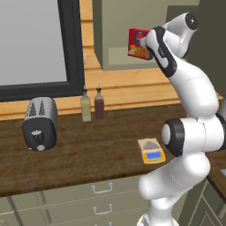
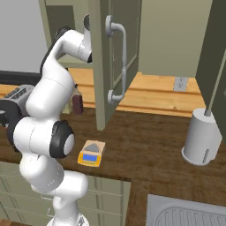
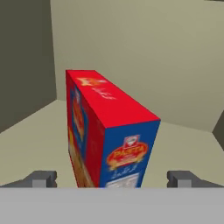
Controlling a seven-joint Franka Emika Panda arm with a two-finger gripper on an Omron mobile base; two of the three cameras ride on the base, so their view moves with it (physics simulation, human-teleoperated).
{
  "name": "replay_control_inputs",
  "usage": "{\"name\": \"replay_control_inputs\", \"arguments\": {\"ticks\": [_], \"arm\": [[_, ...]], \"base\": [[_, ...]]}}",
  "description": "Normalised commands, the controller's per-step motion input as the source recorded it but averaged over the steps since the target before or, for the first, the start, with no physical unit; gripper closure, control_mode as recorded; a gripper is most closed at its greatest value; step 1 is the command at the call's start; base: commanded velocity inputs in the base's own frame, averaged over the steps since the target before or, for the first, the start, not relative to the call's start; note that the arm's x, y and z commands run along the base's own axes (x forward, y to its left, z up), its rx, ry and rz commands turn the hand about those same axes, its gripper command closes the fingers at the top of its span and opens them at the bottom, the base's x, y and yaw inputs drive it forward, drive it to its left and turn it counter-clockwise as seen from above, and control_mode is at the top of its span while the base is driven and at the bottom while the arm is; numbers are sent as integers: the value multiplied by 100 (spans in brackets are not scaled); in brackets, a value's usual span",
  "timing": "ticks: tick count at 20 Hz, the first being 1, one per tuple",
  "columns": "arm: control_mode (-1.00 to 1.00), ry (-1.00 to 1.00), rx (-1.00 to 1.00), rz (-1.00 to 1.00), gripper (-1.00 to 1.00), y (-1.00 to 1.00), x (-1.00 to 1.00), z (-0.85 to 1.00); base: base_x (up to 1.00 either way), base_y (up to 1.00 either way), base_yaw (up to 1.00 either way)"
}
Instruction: Pick the boxed food and place it on the digital scale for weighing, and close the cabinet.
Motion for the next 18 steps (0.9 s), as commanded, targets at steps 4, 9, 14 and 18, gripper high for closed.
{"name": "replay_control_inputs", "arguments": {"ticks": [4, 9, 14, 18], "arm": [[-100, 0, 0, 1, -100, 0, 27, -5], [-100, -1, 0, 1, -100, 0, 23, -10], [-100, -2, -1, 0, 100, 23, 35, -12], [-100, -3, 0, 3, 100, 13, 21, -3]], "base": [[0, 0, 0], [0, 0, 0], [0, 0, 0], [0, 0, 0]]}}
